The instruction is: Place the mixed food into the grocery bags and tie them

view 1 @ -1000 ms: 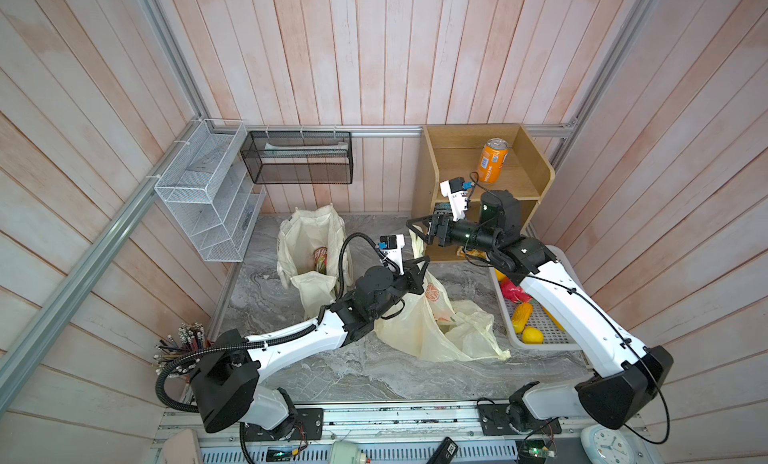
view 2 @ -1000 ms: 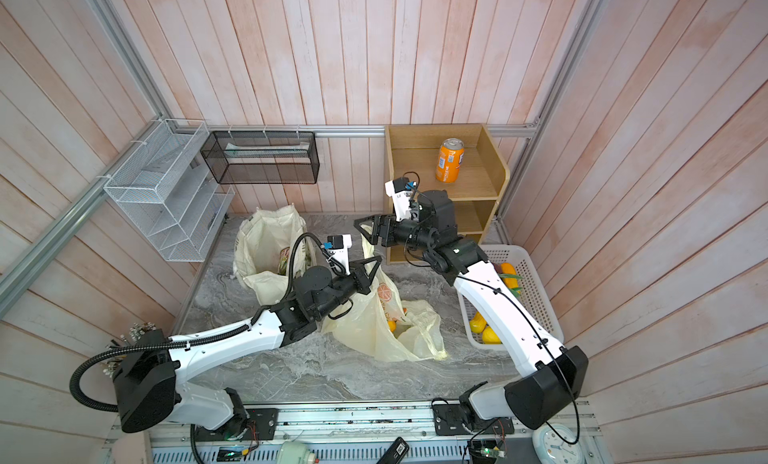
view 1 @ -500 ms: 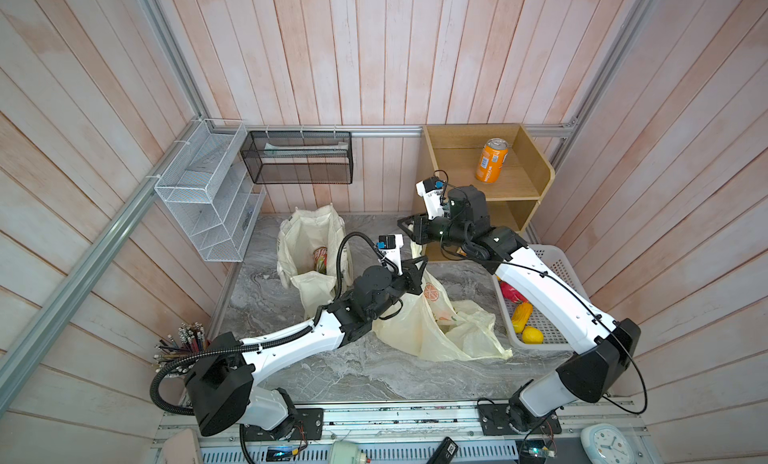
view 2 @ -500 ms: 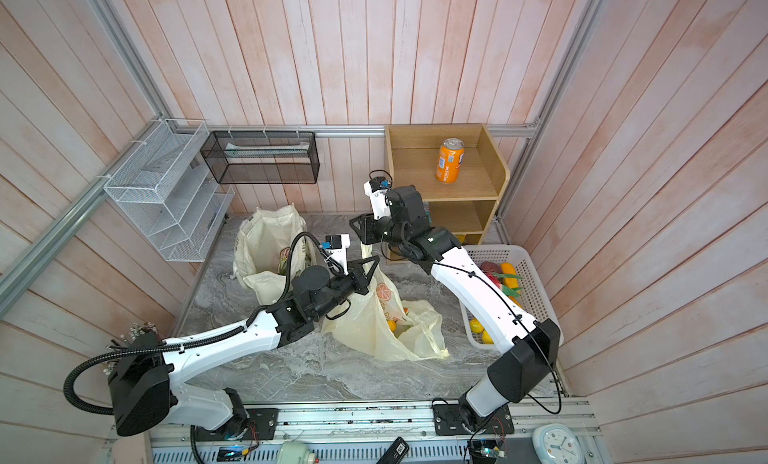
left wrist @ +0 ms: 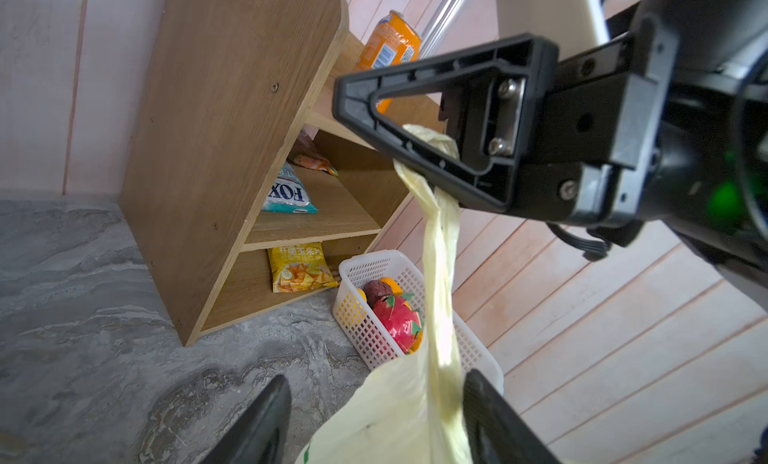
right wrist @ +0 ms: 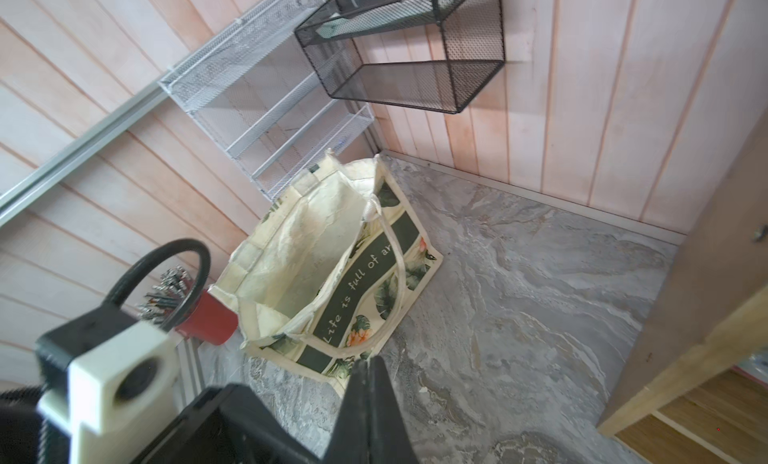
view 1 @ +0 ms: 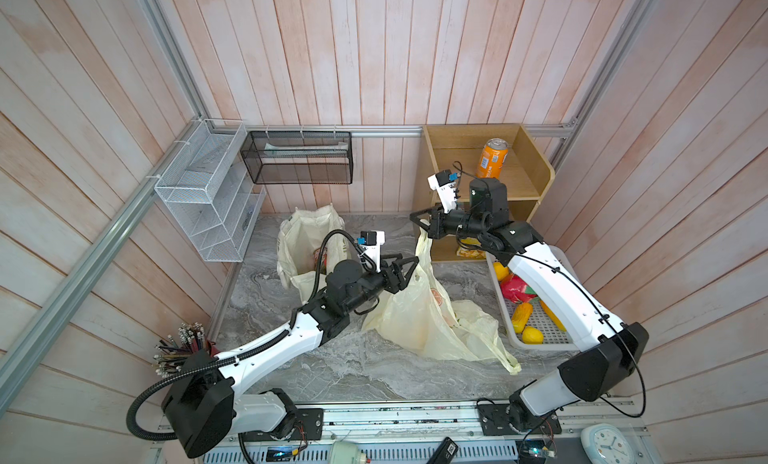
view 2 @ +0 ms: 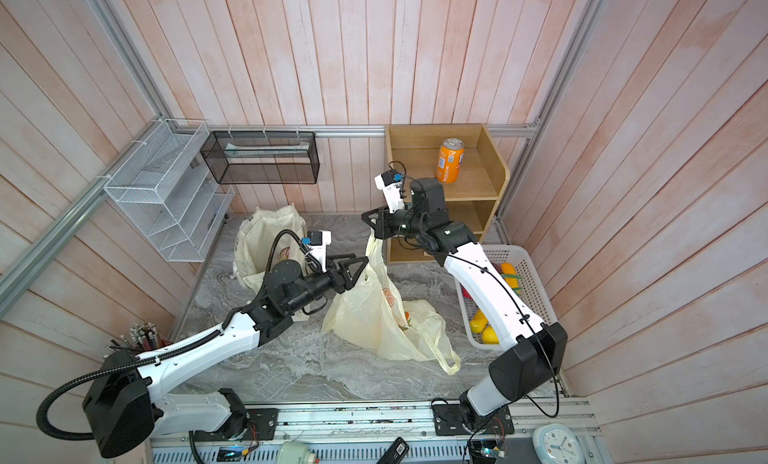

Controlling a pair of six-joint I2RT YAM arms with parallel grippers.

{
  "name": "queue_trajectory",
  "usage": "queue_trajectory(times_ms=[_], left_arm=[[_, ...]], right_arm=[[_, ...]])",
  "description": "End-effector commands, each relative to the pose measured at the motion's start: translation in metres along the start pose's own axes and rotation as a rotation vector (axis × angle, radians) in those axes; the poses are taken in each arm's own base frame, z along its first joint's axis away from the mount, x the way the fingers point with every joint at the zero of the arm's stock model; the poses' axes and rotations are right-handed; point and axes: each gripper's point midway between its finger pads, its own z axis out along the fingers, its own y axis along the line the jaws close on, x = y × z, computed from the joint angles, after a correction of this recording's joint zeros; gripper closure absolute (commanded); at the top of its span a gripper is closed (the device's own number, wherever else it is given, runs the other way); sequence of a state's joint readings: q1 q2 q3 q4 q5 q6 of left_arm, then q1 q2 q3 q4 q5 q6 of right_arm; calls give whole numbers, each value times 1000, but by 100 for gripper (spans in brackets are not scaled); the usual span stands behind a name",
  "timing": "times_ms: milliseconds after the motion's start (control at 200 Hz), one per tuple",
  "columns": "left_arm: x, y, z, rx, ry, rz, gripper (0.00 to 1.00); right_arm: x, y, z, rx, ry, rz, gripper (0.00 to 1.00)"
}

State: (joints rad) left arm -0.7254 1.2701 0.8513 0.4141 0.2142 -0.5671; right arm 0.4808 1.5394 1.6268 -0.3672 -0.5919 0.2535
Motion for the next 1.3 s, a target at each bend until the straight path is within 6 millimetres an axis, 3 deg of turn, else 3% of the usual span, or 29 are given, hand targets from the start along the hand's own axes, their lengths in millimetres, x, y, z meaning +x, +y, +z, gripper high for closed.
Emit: queue_trajectory(times_ms=[0, 130, 355, 840, 935, 1170, 1295], left_arm=[[7, -25, -14, 166, 91, 92, 30], [1, -38, -17, 246, 116, 182, 30], [-1, -59, -2, 403, 172, 267, 30], [-10, -71, 32, 533, 177, 309, 30], [-3, -66, 39, 546, 185, 295, 33], [30, -51, 42, 593, 228, 189, 55], [46, -42, 37, 584, 233, 138, 57]], right_arm=[[-5, 40, -17, -201, -15, -98, 100], [-6, 47, -25, -266, -24, -114, 100], [-4, 47, -24, -299, -19, -95, 100], [-3, 48, -23, -312, -24, -70, 100], [-5, 48, -23, -311, -29, -72, 100], [-8, 46, -22, -299, -39, -76, 100], [-9, 44, -22, -287, -44, -77, 100]])
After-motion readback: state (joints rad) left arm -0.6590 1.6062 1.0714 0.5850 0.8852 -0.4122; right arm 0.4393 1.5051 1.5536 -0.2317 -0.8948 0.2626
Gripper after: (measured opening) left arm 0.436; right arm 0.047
